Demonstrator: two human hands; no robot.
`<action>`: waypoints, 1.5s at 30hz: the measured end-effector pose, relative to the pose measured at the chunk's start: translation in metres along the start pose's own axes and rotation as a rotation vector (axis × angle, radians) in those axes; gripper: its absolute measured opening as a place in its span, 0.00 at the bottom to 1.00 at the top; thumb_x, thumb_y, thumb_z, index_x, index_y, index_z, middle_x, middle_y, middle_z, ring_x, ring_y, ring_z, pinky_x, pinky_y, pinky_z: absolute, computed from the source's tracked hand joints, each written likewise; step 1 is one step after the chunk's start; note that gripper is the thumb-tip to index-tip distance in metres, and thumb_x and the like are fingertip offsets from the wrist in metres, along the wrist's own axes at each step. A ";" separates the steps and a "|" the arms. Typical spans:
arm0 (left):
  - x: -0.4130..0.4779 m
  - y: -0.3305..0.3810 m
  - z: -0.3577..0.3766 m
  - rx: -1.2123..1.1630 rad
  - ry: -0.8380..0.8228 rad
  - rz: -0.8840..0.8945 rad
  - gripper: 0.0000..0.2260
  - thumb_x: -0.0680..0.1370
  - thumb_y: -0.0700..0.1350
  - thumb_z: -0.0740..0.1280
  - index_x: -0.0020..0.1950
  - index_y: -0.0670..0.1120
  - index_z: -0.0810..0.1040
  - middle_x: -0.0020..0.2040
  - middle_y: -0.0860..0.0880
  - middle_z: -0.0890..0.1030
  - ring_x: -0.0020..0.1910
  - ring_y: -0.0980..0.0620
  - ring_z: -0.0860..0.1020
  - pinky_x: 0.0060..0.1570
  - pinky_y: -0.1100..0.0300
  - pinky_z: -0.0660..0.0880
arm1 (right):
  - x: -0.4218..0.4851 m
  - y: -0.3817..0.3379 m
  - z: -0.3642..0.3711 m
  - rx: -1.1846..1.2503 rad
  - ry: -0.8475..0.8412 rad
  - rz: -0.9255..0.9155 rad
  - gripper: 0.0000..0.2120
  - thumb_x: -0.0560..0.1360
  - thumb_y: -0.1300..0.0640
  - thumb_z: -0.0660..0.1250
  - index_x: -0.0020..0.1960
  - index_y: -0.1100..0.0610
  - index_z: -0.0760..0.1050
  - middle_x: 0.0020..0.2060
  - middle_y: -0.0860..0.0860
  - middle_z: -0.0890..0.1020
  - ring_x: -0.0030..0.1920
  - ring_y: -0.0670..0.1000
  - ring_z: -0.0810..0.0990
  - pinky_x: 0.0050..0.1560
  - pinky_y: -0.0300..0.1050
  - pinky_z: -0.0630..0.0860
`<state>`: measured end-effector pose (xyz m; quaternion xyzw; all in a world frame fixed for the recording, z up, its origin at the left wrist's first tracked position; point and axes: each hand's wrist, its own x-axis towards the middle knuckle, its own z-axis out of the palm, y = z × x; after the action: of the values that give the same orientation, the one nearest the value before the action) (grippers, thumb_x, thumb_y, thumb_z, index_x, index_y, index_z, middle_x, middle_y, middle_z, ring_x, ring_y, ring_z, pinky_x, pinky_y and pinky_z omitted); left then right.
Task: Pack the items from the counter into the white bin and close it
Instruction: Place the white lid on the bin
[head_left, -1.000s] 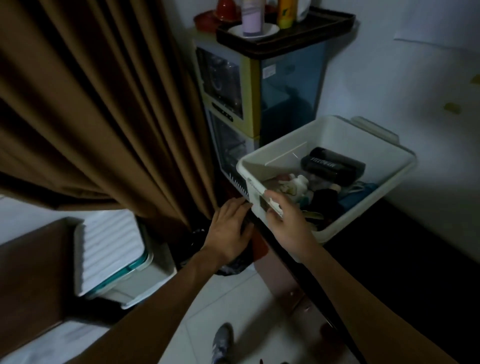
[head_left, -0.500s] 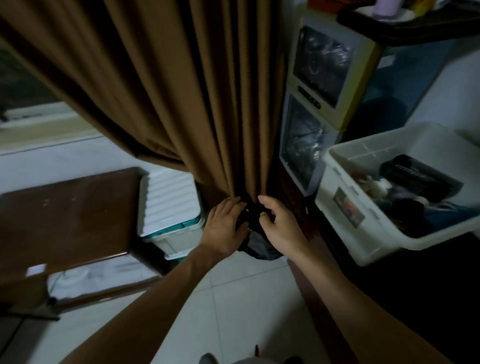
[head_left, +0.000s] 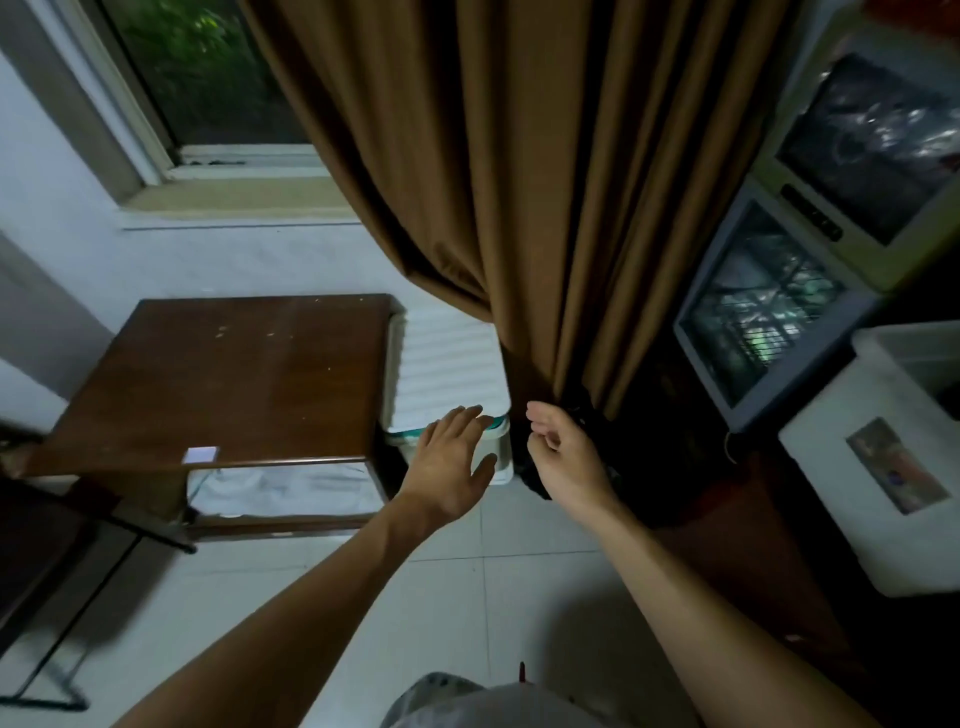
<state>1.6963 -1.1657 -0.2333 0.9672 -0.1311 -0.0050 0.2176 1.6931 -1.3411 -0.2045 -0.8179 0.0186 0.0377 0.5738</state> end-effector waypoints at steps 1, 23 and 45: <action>-0.003 -0.013 -0.001 -0.001 -0.003 -0.019 0.24 0.80 0.55 0.59 0.76 0.53 0.62 0.77 0.53 0.61 0.77 0.51 0.55 0.75 0.53 0.52 | 0.004 0.001 0.013 0.018 -0.005 0.017 0.18 0.79 0.65 0.59 0.68 0.57 0.71 0.61 0.46 0.76 0.62 0.44 0.75 0.59 0.28 0.68; 0.096 -0.131 0.060 -0.054 -0.242 -0.272 0.26 0.80 0.54 0.58 0.78 0.49 0.59 0.77 0.49 0.63 0.76 0.48 0.60 0.75 0.48 0.57 | 0.155 0.080 0.108 0.285 0.014 0.441 0.11 0.79 0.60 0.64 0.59 0.51 0.76 0.55 0.48 0.79 0.55 0.47 0.79 0.56 0.40 0.77; 0.209 -0.250 0.183 -0.003 -0.528 -0.269 0.28 0.82 0.50 0.58 0.79 0.49 0.52 0.80 0.49 0.50 0.79 0.48 0.48 0.76 0.49 0.48 | 0.294 0.208 0.199 0.603 0.125 1.047 0.17 0.80 0.63 0.61 0.68 0.63 0.70 0.55 0.58 0.76 0.58 0.56 0.78 0.64 0.49 0.74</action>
<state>1.9488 -1.0784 -0.4943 0.9408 -0.0540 -0.2856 0.1746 1.9628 -1.2215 -0.4910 -0.5019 0.4621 0.2600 0.6833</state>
